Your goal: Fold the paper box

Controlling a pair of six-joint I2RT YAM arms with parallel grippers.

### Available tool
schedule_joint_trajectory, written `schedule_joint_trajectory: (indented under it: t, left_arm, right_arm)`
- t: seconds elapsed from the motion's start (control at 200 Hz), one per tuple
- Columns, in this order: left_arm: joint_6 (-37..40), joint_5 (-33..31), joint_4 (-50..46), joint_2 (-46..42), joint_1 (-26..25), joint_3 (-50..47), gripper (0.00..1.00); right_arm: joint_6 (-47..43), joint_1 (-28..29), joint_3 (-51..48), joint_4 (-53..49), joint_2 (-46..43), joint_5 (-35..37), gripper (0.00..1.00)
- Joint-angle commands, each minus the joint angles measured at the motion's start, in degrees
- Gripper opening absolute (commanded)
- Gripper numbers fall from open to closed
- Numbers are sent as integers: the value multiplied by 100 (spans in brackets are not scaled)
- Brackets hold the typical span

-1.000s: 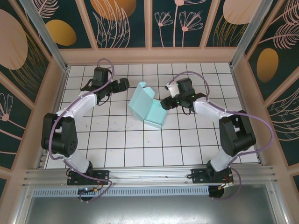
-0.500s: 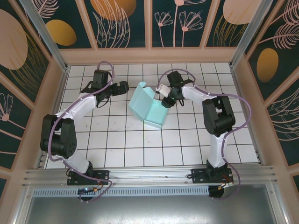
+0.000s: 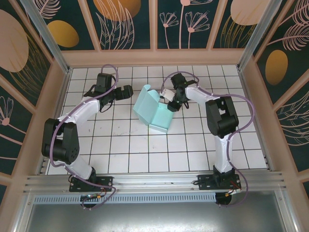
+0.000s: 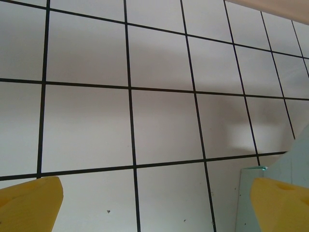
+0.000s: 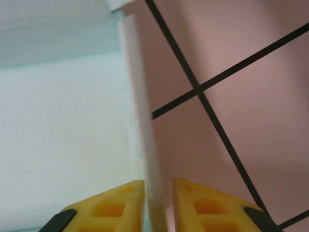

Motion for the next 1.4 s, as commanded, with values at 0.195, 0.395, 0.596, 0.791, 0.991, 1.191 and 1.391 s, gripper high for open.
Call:
schedule_joint_trajectory:
  t: [0.195, 0.395, 0.596, 0.791, 0.991, 1.191, 1.391]
  left_arm:
    - [118, -29, 31, -143, -6, -109, 99]
    - [115, 6, 44, -118, -6, -74, 99]
    - [132, -12, 27, -116, -7, -74, 98]
    - [141, -20, 40, -104, -3, -90, 98]
    - [157, -2, 64, -100, -9, -109, 98]
    - [172, -28, 92, -140, -5, -178, 99]
    - [202, -116, 84, -265, -2, -274, 98]
  right_arm:
    - [-51, 38, 228, -234, 229, -34, 16]
    - [-11, 117, 216, -144, 350, 139, 17]
    - [55, 175, 94, 33, 321, 431, 0]
    - [210, 326, -324, 336, 263, 1223, 0]
    - [382, 516, -747, 522, 445, 1787, 0]
    - [555, 608, -951, 759, 616, 2180, 0]
    - [1004, 479, -941, 1062, 89, 1794, 0]
